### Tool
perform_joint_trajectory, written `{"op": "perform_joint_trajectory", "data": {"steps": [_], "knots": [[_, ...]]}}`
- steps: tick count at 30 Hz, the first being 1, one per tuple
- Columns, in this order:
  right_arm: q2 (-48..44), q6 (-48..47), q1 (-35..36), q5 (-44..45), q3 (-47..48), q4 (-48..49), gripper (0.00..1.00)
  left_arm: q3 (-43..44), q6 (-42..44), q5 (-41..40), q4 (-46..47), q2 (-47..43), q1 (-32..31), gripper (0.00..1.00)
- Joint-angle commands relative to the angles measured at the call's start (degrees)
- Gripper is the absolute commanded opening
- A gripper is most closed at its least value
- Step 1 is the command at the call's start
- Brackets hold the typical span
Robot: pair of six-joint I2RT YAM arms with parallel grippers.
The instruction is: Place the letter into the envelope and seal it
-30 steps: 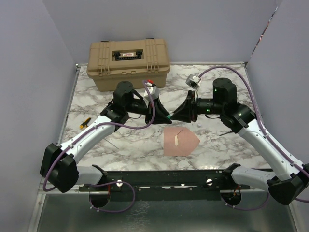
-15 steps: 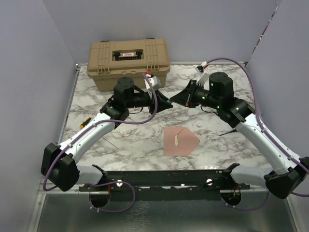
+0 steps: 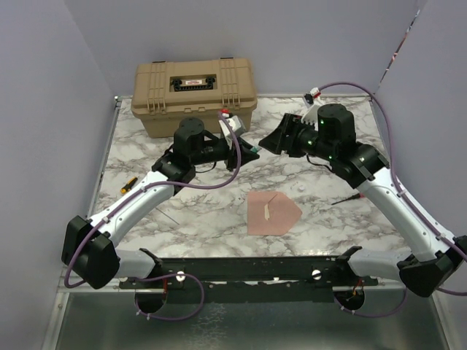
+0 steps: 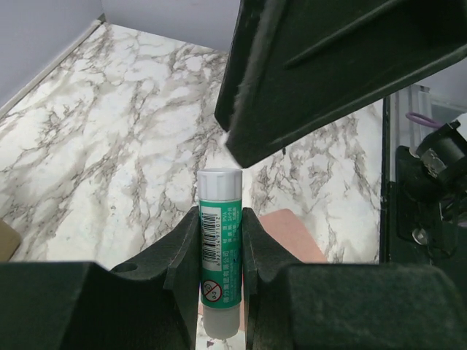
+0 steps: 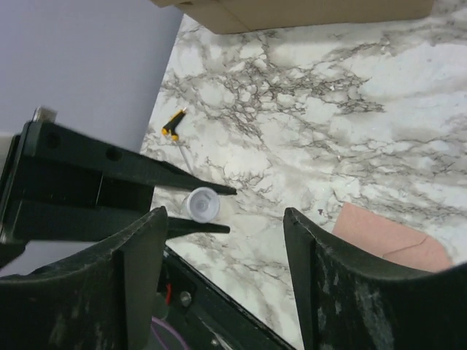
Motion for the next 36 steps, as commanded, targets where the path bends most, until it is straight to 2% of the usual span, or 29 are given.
{"op": "perform_joint_trajectory", "data": {"steps": [1, 4, 6, 11, 14, 18, 20, 24, 29, 31, 33, 36], "knots": [[-5.8, -17.0, -0.1, -8.8, -2.2, -0.5, 0.69, -0.7, 0.1, 8.4, -1.1, -1.8, 0.5, 0.0], [-8.3, -25.0, -0.1, -20.4, -4.9, 0.9, 0.69, -0.1, -0.3, 19.1, -1.9, -0.7, 0.5, 0.0], [-8.6, -27.8, -0.1, -24.0, -5.2, 0.5, 0.7, 0.1, -1.0, 25.5, -2.0, 0.0, 0.5, 0.0], [-7.7, -31.4, -0.2, -26.1, -5.3, 0.1, 0.7, -0.1, -1.0, 29.0, -1.9, 0.3, 0.5, 0.0], [-6.7, -34.1, -0.1, -30.5, -5.4, 0.0, 0.64, 0.2, -1.1, 31.2, -2.0, 0.6, 0.4, 0.0], [-5.3, -34.7, -0.1, -30.4, -4.7, -0.4, 0.62, 0.1, -1.0, 32.6, -2.0, 0.4, 0.4, 0.0], [-4.7, -34.7, -0.1, -31.0, -4.4, -0.6, 0.6, -0.2, -1.1, 32.3, -2.0, 0.1, 0.4, 0.0], [-4.1, -33.8, -0.1, -32.5, -4.3, -0.5, 0.49, -0.4, -1.0, 31.8, -2.1, -0.2, 0.4, 0.0], [-3.1, -31.8, -0.1, -33.3, -4.7, 0.0, 0.13, 0.4, -1.0, 28.3, -2.0, -0.4, 0.4, 0.0], [-2.7, -30.2, -0.1, -32.6, -5.0, 0.8, 0.02, 0.8, -1.0, 24.0, -2.0, -0.7, 0.4, 0.0], [-2.3, -27.0, -0.1, -30.0, -5.5, 2.4, 0.0, 0.9, -1.0, 18.6, -1.8, -1.2, 0.4, 0.0], [-1.3, -17.0, -0.2, -21.1, -5.8, 5.0, 0.01, 0.2, -3.1, 9.0, -0.2, -1.9, 0.4, 0.0]]}}
